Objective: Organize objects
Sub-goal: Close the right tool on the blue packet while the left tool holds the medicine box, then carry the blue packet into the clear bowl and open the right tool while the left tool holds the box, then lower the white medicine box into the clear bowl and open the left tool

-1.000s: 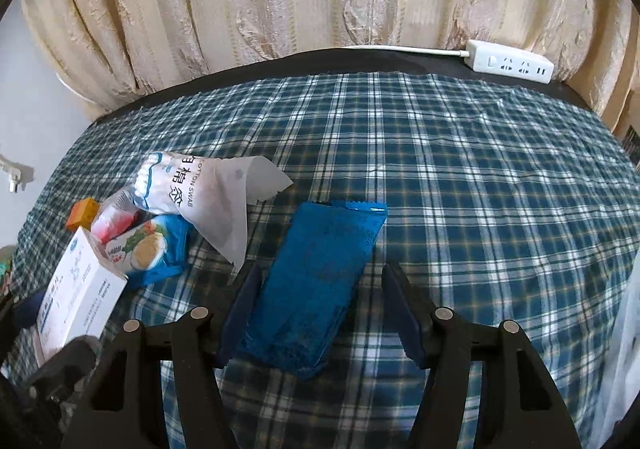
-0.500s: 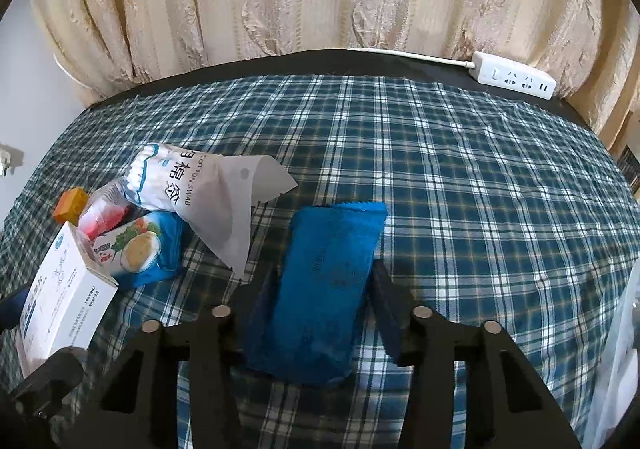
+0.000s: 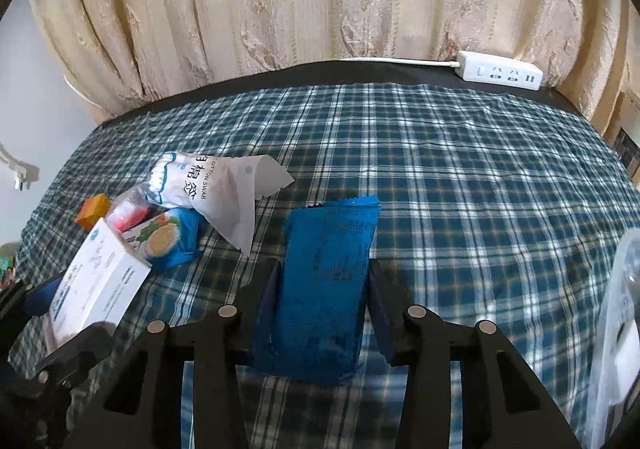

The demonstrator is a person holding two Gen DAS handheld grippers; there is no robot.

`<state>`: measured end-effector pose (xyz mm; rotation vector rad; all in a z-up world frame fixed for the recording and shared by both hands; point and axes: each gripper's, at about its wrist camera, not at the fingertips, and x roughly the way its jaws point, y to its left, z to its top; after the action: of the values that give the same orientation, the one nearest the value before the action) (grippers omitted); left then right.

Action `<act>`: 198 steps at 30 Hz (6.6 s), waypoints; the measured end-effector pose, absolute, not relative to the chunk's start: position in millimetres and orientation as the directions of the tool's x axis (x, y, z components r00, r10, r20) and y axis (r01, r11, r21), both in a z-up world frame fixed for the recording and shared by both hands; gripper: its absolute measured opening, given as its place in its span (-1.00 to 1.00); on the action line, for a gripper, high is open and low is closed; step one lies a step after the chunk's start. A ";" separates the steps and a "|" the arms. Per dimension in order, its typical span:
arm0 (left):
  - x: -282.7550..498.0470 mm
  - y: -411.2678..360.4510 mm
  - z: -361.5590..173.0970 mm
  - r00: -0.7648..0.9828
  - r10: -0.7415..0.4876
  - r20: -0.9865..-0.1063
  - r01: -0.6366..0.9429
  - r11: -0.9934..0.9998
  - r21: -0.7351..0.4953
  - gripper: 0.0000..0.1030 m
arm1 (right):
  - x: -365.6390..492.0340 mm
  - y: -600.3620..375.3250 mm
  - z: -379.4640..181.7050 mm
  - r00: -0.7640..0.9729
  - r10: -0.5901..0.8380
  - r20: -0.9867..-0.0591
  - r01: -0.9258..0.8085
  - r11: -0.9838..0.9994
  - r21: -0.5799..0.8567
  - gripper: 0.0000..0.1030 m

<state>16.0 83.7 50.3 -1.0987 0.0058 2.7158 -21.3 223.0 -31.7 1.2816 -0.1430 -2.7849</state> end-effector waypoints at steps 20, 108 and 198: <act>17.8 96.6 44.3 -0.693 0.252 -0.675 -0.275 -0.959 -0.075 0.29 | 57.1 305.9 7.3 -0.729 -0.070 -0.681 -0.124 -0.965 0.232 -0.16; -4.9 316.7 82.6 -0.525 0.497 -0.691 -0.589 -0.798 -0.127 0.29 | 155.0 488.6 28.0 -0.787 0.110 -0.607 -0.338 -0.900 0.276 -0.02; -34.8 274.6 62.3 -0.581 0.379 -0.721 -0.445 -0.889 -0.108 0.96 | 142.8 424.5 17.9 -0.789 -0.027 -0.614 -0.222 -0.919 0.326 0.05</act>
<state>-34.8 274.6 62.3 -1.0854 0.1155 2.4407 142.8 424.5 17.9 1.0423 -0.6314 -3.0095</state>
